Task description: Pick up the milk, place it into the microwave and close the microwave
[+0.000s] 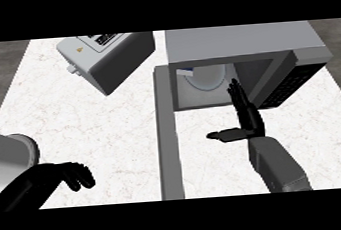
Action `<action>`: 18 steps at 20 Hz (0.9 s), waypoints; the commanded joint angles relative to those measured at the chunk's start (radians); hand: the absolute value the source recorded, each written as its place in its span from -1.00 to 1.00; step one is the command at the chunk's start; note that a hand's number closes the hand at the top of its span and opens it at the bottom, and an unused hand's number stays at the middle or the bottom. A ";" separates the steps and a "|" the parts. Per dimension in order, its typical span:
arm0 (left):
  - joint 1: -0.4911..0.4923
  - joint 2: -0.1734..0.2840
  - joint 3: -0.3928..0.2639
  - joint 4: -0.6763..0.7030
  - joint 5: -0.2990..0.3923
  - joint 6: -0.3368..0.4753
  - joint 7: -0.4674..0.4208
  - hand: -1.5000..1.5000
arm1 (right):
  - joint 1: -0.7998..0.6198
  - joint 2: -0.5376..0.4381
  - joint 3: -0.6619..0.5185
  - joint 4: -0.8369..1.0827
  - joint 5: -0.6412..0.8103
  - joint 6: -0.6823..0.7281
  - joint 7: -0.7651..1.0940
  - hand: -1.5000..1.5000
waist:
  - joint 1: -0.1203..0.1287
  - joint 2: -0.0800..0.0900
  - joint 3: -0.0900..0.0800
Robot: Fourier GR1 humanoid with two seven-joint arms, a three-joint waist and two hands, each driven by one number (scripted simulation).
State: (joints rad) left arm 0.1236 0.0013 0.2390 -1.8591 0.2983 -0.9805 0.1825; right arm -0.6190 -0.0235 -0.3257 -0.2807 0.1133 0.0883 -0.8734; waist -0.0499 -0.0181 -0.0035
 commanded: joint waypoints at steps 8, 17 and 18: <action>-0.074 -0.001 -0.141 0.097 -0.268 0.056 -0.114 1.00 | 0.406 -0.048 0.045 -0.234 -0.015 0.085 -0.112 -1.00 | -0.039 -0.003 -0.004; -0.160 -0.001 -0.351 0.243 -0.477 0.231 -0.295 1.00 | 0.697 -0.119 0.074 -0.587 -0.092 0.242 -0.070 -1.00 | -0.031 0.006 -0.004; -0.149 -0.001 -0.375 0.257 -0.520 0.260 -0.367 1.00 | 0.713 -0.124 0.077 -0.629 -0.105 0.251 -0.040 -1.00 | -0.021 0.008 -0.005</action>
State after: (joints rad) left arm -0.0184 0.0000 -0.0502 -1.6547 -0.1282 -0.7939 -0.0695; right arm -0.0163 -0.1261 -0.2608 -0.7737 0.0431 0.2389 -0.9152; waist -0.0818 -0.0137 -0.0078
